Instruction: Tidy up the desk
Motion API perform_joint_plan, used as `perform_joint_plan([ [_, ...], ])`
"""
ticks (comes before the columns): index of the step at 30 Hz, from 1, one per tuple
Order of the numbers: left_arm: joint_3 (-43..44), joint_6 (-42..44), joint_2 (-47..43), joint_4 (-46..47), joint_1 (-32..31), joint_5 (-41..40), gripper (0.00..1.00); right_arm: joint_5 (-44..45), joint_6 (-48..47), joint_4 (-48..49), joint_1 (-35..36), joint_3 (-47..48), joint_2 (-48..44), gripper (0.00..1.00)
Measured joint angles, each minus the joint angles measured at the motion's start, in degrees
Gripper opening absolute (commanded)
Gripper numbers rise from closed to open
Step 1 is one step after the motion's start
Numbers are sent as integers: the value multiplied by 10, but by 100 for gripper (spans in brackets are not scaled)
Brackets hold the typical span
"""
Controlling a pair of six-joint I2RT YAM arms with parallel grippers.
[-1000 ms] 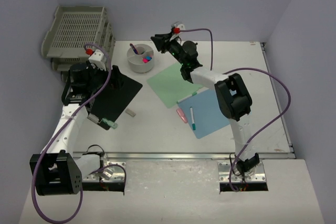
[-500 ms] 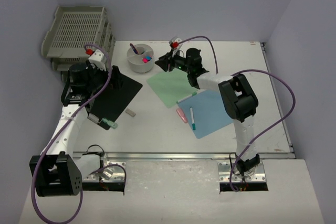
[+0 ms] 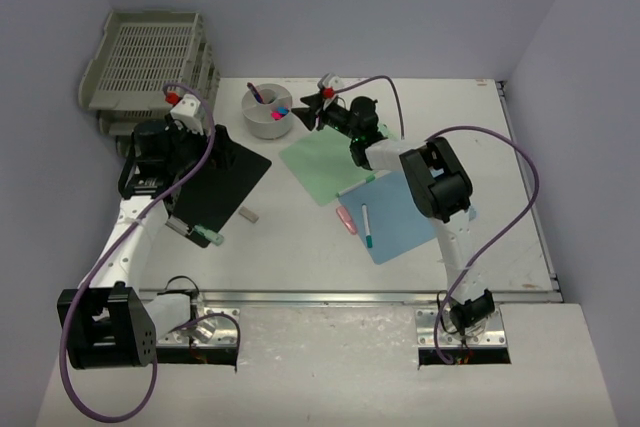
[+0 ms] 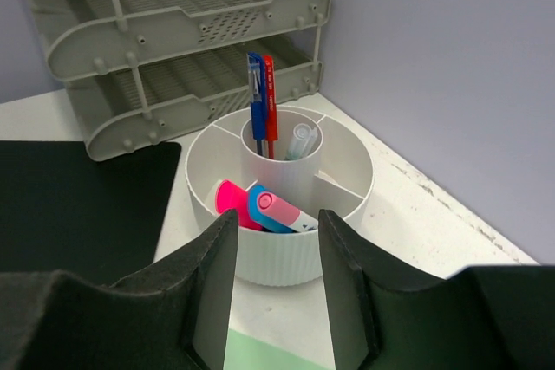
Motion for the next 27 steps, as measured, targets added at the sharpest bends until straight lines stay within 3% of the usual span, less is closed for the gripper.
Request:
perform_joint_plan([
  [15,-4,8,13,21,0,-6,100,-54,-94,106,22,12,41,48],
  [27,-4,11,14,25,0,-7,100,-29,-142,104,27,68,105,50],
])
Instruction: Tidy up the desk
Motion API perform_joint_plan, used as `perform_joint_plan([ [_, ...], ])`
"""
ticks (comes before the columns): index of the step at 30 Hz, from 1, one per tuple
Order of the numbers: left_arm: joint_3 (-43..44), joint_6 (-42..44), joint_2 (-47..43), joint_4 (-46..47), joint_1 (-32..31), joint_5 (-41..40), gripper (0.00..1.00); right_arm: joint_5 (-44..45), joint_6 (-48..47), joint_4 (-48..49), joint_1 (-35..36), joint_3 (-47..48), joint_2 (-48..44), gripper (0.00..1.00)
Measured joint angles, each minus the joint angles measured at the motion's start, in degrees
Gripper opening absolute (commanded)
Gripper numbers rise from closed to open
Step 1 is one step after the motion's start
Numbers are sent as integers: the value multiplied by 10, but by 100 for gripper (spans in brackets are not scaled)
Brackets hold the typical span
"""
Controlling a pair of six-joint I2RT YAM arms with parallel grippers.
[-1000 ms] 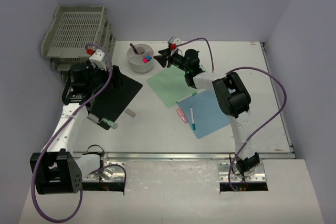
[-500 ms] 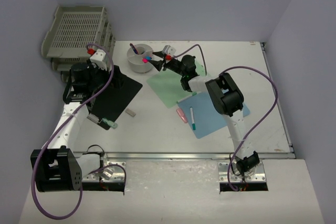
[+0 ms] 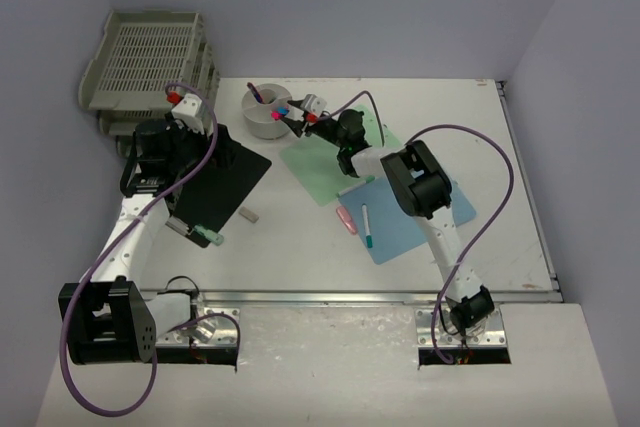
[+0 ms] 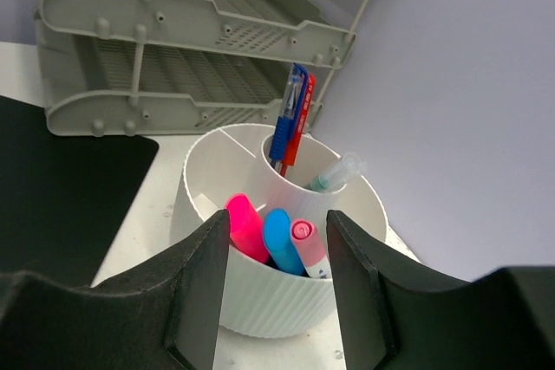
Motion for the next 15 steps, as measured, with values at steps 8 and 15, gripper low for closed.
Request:
perform_joint_plan([
  [8,-8,1,0,0,0,0,100,15,-14,-3,0,20,14,42],
  [15,-9,3,1,1,0,-1,100,23,-13,-13,0,59,27,33],
])
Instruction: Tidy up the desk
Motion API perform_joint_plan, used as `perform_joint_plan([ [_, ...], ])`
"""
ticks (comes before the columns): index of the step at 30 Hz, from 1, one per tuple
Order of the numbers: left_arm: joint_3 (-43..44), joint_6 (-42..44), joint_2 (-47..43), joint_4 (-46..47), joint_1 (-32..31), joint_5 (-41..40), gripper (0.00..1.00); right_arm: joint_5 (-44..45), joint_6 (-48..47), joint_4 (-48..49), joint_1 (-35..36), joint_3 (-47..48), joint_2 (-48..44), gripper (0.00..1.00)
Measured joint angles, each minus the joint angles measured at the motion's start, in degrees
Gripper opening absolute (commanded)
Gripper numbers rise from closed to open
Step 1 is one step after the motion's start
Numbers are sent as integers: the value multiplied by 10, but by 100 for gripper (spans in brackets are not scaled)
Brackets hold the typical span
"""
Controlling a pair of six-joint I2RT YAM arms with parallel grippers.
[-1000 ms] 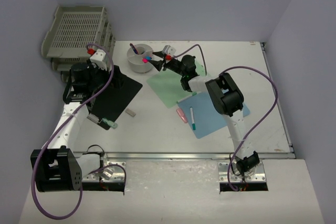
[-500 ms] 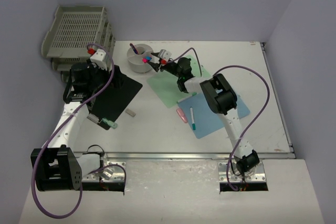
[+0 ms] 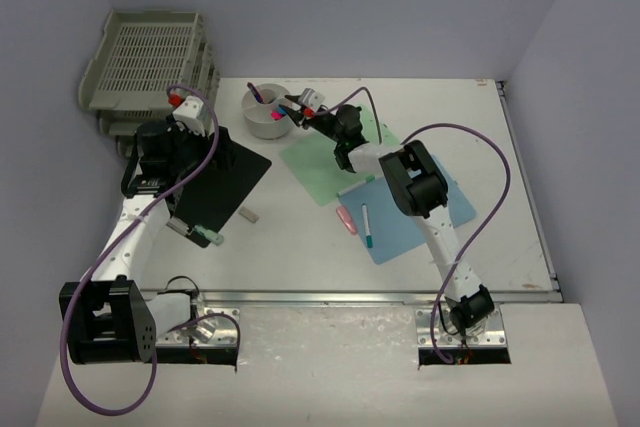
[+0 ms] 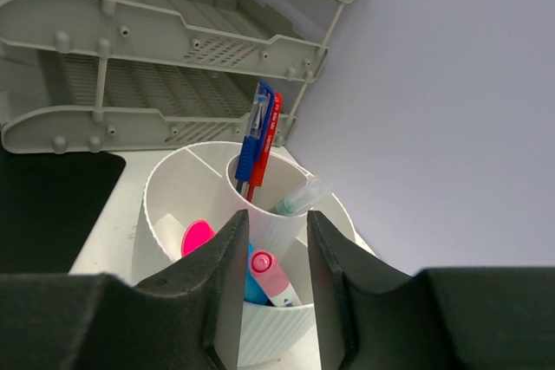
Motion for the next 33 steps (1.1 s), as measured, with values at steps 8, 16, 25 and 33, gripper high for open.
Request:
perform_joint_plan([
  [8,0,5,2,0,0,-1,100,0,0,-11,0,7,6,36],
  [16,0,6,7,0,0,-2,100,0,0,-17,-1,7,12,16],
  [25,0,7,7,0,0,-1,100,3,-5,-9,-3,7,14,0],
  [33,0,7,7,0,0,-1,100,6,5,-2,-5,-16,-7,0],
])
